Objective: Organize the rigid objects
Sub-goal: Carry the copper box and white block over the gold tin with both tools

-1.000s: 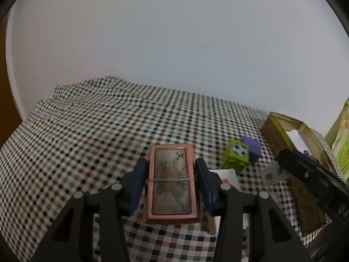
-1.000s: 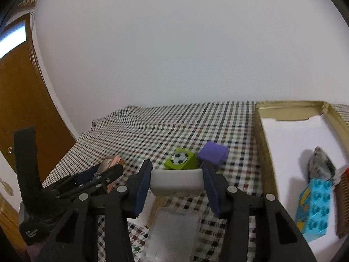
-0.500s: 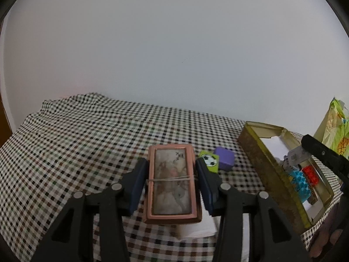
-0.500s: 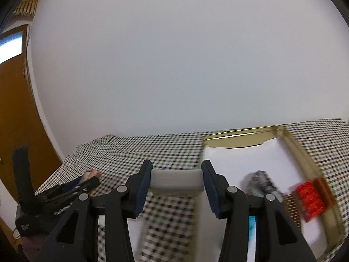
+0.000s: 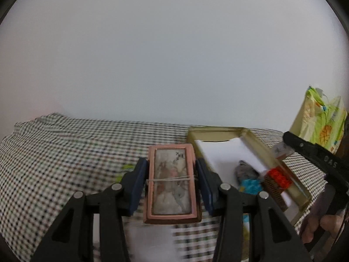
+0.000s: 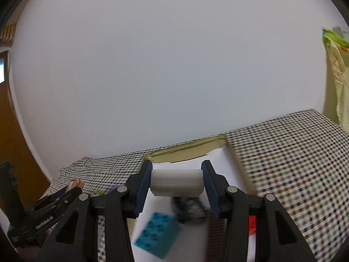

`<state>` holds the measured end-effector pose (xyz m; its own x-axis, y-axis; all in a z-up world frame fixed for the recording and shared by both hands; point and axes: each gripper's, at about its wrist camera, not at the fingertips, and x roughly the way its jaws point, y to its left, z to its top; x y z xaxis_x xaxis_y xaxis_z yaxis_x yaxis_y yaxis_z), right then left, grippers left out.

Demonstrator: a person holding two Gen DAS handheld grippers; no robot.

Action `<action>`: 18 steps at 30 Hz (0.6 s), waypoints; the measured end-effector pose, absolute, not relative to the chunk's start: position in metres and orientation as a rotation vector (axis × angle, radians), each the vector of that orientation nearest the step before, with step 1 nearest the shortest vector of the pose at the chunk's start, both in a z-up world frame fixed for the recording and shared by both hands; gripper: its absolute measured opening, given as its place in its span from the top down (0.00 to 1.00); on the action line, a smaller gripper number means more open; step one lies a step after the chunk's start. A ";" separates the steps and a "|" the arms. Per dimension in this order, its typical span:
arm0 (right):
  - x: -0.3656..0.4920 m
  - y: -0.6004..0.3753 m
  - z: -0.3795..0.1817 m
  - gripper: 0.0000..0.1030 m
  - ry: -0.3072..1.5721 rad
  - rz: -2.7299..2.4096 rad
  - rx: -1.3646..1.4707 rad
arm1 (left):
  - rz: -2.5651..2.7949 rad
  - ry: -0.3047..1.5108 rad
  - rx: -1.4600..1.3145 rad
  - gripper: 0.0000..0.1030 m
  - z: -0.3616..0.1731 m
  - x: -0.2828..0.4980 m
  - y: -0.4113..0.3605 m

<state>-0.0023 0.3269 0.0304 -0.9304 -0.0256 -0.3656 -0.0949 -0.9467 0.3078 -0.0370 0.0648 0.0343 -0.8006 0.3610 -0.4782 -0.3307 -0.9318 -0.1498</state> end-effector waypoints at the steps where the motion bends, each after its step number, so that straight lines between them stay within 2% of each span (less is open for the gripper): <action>1: -0.003 0.332 0.029 0.52 0.506 3.000 -0.583 | 2.667 -0.079 -0.727 0.56 0.035 -0.037 0.071; 6: -0.002 0.357 0.025 0.52 0.582 2.976 -0.606 | 2.605 -0.078 -0.754 0.56 0.036 -0.040 0.106; 18: -0.010 0.364 0.021 0.52 0.571 2.935 -0.637 | 2.470 -0.036 -0.765 0.56 0.032 -0.017 0.172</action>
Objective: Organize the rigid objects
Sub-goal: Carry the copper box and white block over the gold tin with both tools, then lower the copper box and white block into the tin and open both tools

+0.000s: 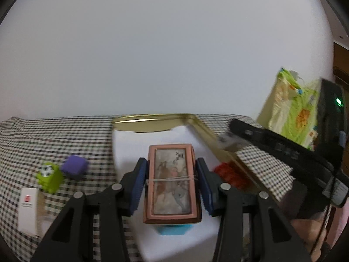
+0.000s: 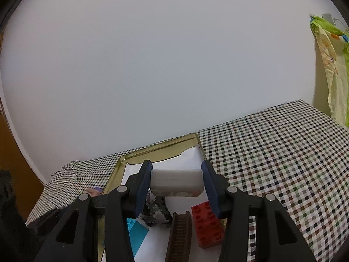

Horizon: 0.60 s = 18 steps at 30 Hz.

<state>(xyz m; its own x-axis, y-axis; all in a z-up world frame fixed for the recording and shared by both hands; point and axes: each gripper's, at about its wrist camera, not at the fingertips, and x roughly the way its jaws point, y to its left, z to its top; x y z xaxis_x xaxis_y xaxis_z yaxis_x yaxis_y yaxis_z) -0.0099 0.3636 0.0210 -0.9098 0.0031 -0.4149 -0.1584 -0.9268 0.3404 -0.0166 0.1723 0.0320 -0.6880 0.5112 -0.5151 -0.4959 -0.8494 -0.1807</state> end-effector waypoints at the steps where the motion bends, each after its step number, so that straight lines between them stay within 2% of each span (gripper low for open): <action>1: -0.010 0.365 0.020 0.52 0.573 2.932 -0.641 | 2.450 -0.024 -0.758 0.56 0.032 -0.012 0.179; 8: -0.012 0.362 0.016 0.52 0.601 2.928 -0.714 | 2.411 0.070 -0.772 0.56 0.026 -0.003 0.200; 18: -0.016 0.346 0.009 0.52 0.540 2.932 -0.784 | 2.444 0.203 -0.836 0.56 0.007 -0.003 0.212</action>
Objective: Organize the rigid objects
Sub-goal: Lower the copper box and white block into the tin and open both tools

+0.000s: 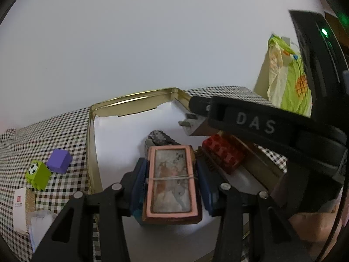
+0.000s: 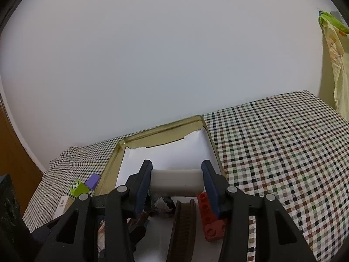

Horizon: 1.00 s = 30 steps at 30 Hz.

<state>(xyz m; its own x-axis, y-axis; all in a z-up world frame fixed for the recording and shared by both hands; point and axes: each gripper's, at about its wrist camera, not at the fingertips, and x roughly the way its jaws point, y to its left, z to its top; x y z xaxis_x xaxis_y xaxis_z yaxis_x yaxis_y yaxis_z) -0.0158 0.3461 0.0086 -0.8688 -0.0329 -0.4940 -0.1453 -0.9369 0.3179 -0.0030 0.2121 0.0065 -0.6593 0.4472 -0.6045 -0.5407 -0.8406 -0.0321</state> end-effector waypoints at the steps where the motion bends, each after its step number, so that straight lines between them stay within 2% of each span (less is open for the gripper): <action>1: -0.016 0.346 0.007 0.52 0.538 2.930 -0.790 | 2.447 0.214 -0.830 0.56 0.006 -0.002 0.213; 17: -0.019 0.343 0.005 0.51 0.554 2.950 -0.843 | 2.481 0.285 -0.787 0.53 0.006 0.003 0.220; 19: -0.018 0.345 0.005 0.45 0.585 2.948 -0.842 | 2.487 0.275 -0.781 0.40 0.007 0.004 0.219; 21: -0.017 0.347 0.006 0.28 0.612 2.947 -0.833 | 2.496 0.248 -0.759 0.15 0.009 0.006 0.216; 22: -0.014 0.347 0.007 0.27 0.616 2.946 -0.809 | 2.506 0.230 -0.735 0.06 0.011 0.008 0.214; 24: -0.013 0.347 0.007 0.26 0.608 2.944 -0.798 | 2.523 0.215 -0.704 0.01 0.013 0.011 0.212; 30: -0.013 0.345 0.008 0.26 0.601 2.934 -0.804 | 2.528 0.206 -0.720 0.01 0.012 0.009 0.212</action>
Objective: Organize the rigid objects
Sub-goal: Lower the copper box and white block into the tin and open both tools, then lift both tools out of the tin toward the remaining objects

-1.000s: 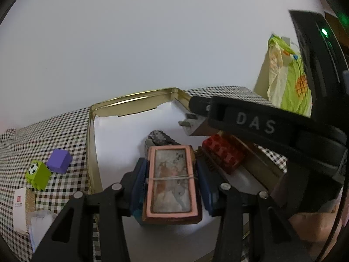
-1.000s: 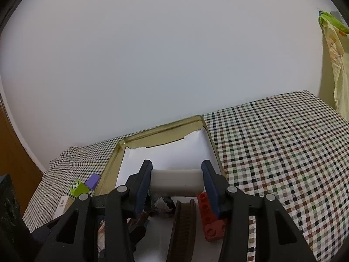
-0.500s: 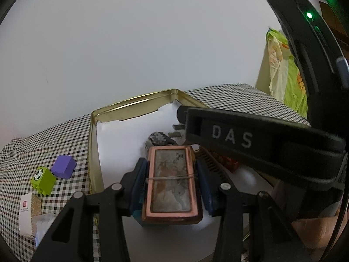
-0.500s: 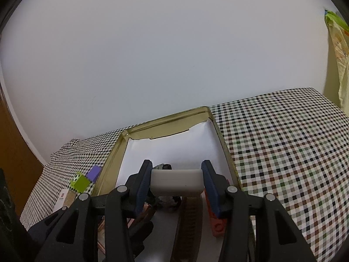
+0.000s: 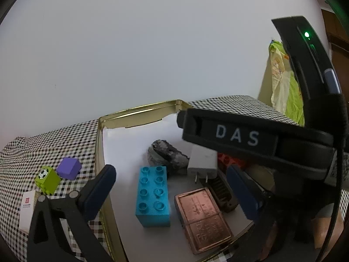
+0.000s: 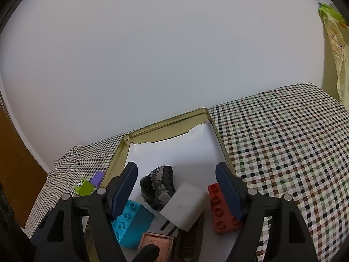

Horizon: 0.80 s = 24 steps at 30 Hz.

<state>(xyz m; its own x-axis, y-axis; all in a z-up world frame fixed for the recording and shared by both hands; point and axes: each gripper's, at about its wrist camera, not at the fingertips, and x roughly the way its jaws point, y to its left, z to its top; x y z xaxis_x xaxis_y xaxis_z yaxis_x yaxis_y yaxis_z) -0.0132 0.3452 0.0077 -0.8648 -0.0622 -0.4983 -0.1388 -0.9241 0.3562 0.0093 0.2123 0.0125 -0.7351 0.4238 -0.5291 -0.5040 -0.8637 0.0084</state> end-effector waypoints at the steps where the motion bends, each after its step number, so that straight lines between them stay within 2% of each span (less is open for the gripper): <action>1: -0.013 0.345 0.008 0.26 0.604 2.932 -0.804 | 2.529 0.205 -0.722 0.01 0.012 0.009 0.212; 15: -0.015 0.345 0.007 0.26 0.602 2.920 -0.803 | 2.537 0.197 -0.719 0.01 0.011 0.010 0.211; 24: -0.006 0.347 0.014 0.25 0.503 2.863 -0.720 | 2.565 0.137 -0.743 0.01 0.008 0.007 0.202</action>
